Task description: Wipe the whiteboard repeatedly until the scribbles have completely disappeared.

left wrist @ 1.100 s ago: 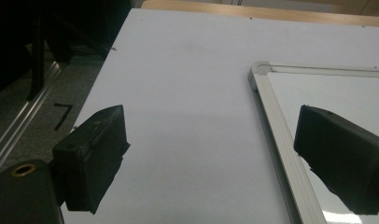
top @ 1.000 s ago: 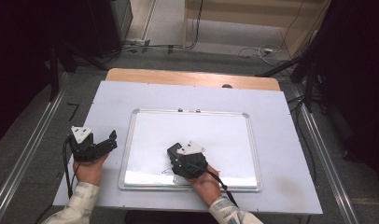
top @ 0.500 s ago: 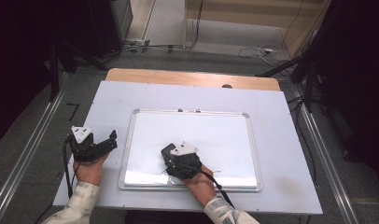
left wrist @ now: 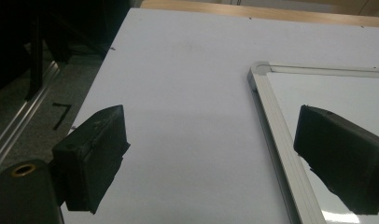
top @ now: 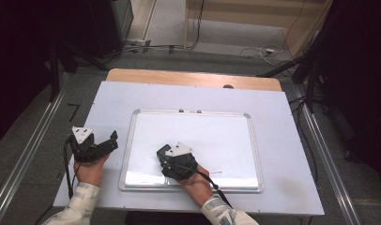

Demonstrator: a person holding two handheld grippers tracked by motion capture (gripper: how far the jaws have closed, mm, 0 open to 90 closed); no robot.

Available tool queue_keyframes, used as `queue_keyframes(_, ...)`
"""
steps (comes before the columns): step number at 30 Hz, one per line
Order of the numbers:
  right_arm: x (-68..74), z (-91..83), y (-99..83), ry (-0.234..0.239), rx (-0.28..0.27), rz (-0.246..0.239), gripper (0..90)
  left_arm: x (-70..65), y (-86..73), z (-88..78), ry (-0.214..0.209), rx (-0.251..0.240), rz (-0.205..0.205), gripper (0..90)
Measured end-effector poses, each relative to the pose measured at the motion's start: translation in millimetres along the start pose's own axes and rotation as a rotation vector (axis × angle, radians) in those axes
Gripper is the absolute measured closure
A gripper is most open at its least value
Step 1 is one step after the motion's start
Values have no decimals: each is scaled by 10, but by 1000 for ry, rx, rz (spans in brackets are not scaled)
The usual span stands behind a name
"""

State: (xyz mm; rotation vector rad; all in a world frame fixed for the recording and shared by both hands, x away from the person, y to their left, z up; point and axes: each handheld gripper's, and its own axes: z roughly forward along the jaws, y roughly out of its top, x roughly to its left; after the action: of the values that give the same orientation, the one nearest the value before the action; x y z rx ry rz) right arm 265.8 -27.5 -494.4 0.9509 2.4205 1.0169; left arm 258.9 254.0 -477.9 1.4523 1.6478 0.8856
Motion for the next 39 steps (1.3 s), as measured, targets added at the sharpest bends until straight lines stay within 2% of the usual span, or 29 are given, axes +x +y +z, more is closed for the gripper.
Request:
queue_keyframes(11,140,85,87,18,0,-23,392,5,4,-6,0,-1,-3,101)
queue_keyframes(27,269,180,186,38,2,-41,393,18,7,-10,-1,-4,-7,101)
queue_keyframes(39,279,210,217,61,8,-63,392,31,1,-24,3,-5,-7,101)
